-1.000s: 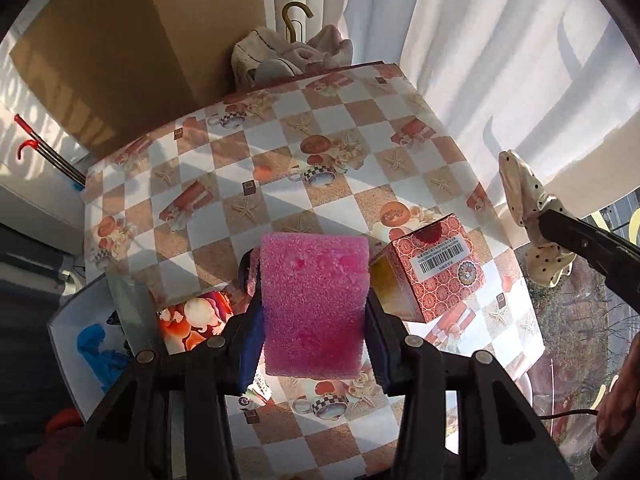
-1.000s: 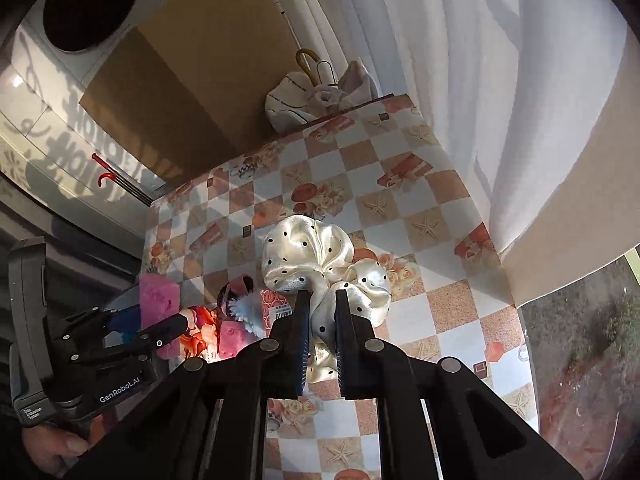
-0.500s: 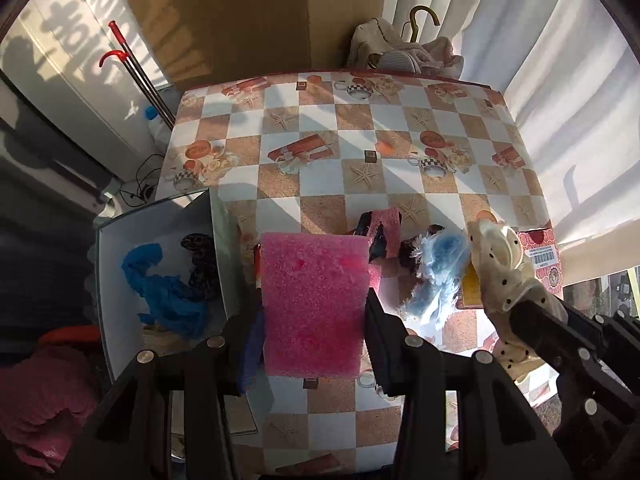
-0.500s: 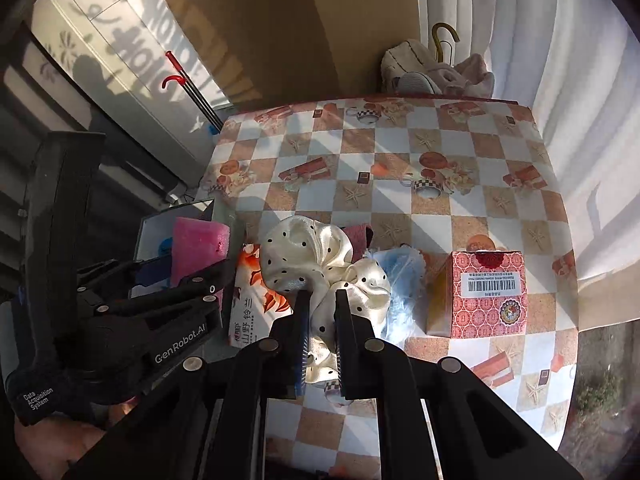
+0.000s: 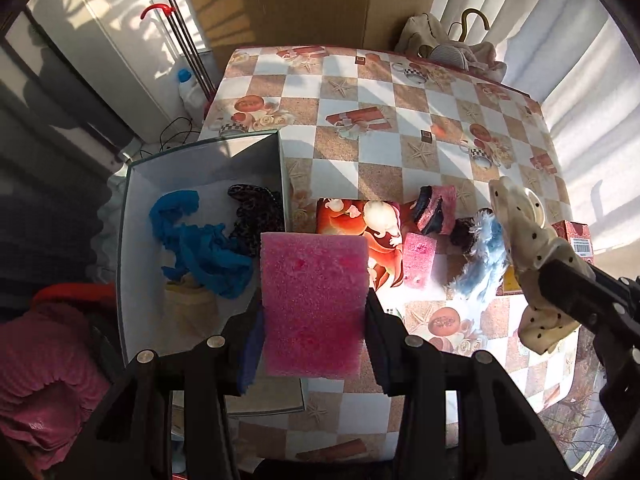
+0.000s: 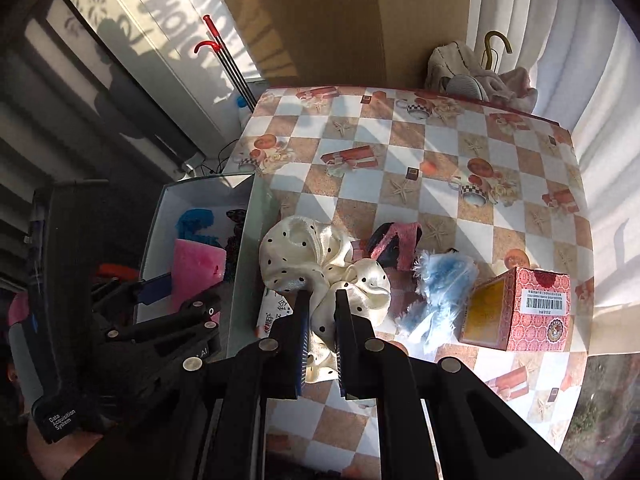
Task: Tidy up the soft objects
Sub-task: 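Carry the pink sponge and polka-dot scrunchie over the white box with both grippers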
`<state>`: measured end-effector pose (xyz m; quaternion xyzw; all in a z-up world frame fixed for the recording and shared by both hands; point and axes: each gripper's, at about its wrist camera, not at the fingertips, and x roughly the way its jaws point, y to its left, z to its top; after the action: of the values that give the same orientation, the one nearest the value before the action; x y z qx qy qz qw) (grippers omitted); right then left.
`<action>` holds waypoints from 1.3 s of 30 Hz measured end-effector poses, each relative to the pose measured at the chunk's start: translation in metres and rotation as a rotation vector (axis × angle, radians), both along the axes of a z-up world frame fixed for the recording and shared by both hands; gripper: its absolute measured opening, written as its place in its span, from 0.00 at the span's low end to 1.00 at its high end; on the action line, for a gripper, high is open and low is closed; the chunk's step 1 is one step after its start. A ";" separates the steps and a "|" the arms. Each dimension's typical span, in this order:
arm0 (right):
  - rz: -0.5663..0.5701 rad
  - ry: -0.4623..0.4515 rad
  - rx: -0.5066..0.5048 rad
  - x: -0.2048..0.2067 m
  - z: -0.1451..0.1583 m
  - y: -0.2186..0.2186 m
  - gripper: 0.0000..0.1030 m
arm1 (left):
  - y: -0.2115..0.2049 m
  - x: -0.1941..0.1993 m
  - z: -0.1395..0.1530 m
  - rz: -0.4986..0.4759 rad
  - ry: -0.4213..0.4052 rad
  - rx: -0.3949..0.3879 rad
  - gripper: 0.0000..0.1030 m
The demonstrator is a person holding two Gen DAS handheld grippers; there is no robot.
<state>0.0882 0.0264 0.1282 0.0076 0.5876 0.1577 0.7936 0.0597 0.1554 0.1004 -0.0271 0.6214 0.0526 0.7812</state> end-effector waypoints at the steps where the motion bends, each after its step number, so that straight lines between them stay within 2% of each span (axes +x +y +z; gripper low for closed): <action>1: 0.006 0.003 -0.003 0.000 -0.001 0.003 0.12 | 0.003 -0.002 -0.001 0.007 0.003 -0.004 0.47; 12: 0.110 0.058 -0.043 -0.005 -0.016 0.037 0.12 | 0.044 -0.031 -0.016 0.125 0.029 -0.048 0.47; 19: 0.278 0.082 -0.083 -0.018 -0.024 0.088 0.12 | 0.082 -0.060 -0.024 0.262 0.050 -0.075 0.47; 25: 0.434 0.044 -0.087 -0.033 -0.022 0.136 0.12 | 0.112 -0.083 -0.022 0.356 0.050 -0.062 0.47; 29: 0.491 0.042 -0.089 -0.038 -0.023 0.154 0.12 | 0.130 -0.098 -0.018 0.417 0.038 -0.066 0.47; 39: 0.547 0.038 -0.115 -0.047 -0.023 0.169 0.12 | 0.136 -0.108 -0.019 0.446 0.025 -0.079 0.47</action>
<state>0.0414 0.1952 0.1048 -0.1934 0.5905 0.3321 0.7097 -0.0482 0.2919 0.0814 -0.1937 0.6111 0.2001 0.7409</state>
